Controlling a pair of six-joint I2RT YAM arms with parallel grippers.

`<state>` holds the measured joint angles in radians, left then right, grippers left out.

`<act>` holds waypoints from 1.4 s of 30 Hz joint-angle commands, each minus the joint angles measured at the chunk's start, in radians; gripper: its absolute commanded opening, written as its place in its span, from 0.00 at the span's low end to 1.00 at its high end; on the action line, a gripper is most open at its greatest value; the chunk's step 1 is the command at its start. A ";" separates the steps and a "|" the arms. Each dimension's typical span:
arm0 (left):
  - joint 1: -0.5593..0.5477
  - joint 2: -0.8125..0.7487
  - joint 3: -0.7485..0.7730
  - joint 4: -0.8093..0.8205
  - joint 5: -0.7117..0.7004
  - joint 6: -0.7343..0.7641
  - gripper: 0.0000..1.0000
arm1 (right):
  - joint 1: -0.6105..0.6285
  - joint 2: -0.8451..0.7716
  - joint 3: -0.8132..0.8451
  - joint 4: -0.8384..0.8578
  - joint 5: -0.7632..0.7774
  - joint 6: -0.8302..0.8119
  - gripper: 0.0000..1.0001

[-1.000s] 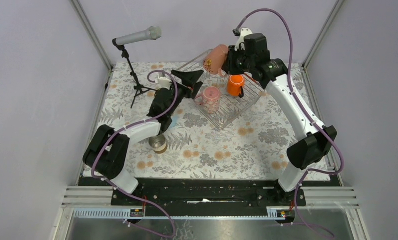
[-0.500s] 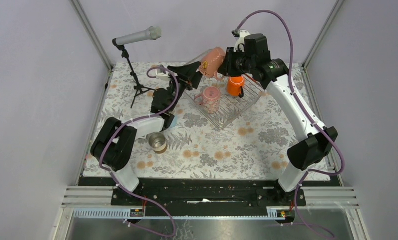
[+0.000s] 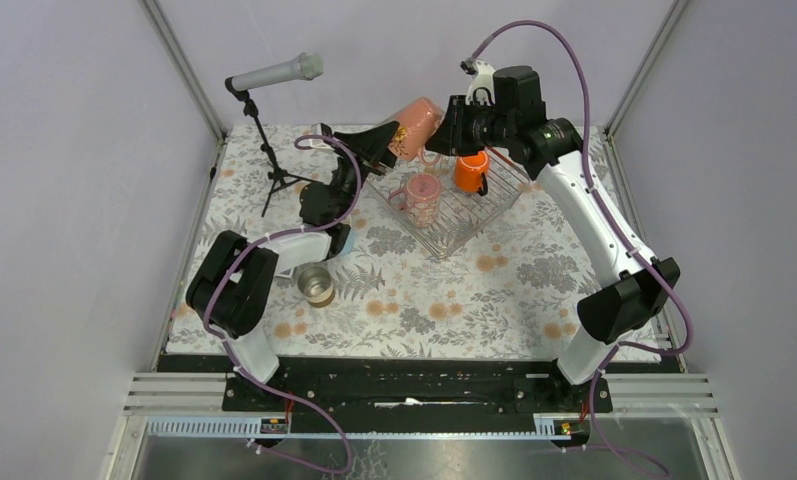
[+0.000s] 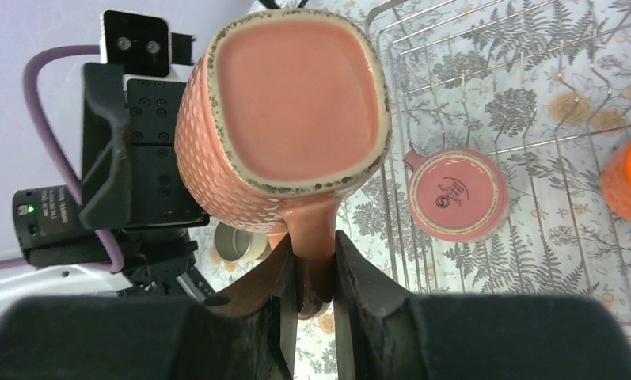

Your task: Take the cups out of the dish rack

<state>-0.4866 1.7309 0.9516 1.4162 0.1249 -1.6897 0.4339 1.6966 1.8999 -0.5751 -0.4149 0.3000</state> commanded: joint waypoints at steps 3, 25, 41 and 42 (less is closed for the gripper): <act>0.002 -0.009 0.029 0.168 0.045 -0.056 0.33 | -0.022 -0.076 0.031 0.089 -0.110 0.016 0.00; 0.010 -0.105 0.089 -0.170 0.108 0.152 0.00 | -0.024 -0.221 -0.128 0.057 0.134 0.011 1.00; 0.031 -0.401 0.334 -1.548 0.279 0.831 0.00 | -0.025 -0.175 -0.004 -0.162 0.448 0.084 1.00; 0.031 -0.408 0.350 -1.629 0.282 0.874 0.00 | -0.024 -0.170 -0.004 -0.157 0.451 0.086 1.00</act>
<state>-0.4557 1.4029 1.1732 0.1638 0.3599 -1.0748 0.4118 1.4944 1.8622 -0.7086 -0.0330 0.3653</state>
